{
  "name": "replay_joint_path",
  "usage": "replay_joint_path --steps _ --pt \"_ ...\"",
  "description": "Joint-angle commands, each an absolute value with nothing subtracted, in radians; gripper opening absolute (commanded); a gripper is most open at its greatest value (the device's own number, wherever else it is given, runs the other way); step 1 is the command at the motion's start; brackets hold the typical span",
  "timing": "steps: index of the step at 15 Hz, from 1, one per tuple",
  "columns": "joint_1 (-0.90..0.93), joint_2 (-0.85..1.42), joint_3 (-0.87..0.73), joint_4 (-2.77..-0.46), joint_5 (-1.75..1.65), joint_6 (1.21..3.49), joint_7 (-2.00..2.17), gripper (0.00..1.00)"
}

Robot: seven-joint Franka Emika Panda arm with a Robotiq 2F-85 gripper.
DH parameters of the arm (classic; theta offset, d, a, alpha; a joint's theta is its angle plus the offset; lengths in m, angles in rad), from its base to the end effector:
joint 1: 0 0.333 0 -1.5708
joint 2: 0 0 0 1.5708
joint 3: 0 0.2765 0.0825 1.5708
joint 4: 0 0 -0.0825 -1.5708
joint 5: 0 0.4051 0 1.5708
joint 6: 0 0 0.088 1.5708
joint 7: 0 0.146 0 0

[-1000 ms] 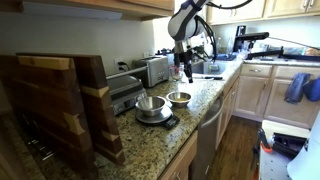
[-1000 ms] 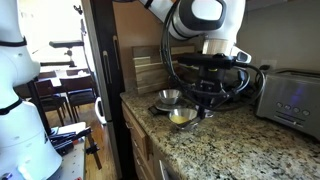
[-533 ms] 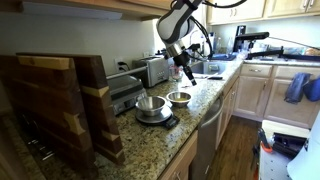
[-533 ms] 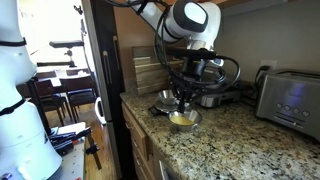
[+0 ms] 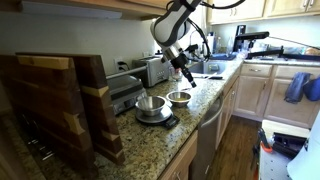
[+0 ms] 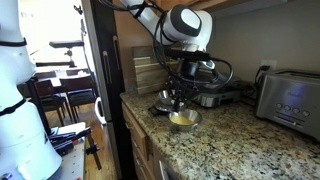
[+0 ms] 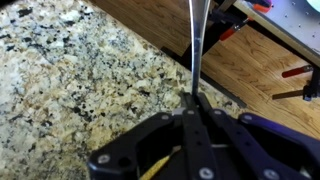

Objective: Use the silver spoon to spoon out some of the contents from the bowl on the right into the bowl on the left

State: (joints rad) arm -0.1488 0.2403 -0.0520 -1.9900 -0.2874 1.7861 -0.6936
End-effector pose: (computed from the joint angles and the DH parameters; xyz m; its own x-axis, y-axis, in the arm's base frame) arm 0.5187 -0.1418 0.2339 0.6973 0.5260 -0.4869 0.5548 -0.8262 -0.0980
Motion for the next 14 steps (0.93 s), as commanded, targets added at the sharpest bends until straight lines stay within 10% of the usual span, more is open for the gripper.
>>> replay_joint_path --steps 1,14 --pt "-0.145 0.241 -0.056 -1.988 -0.286 1.784 -0.695 0.06" --pt "-0.064 0.397 -0.027 -1.824 -0.457 1.637 -0.680 0.04"
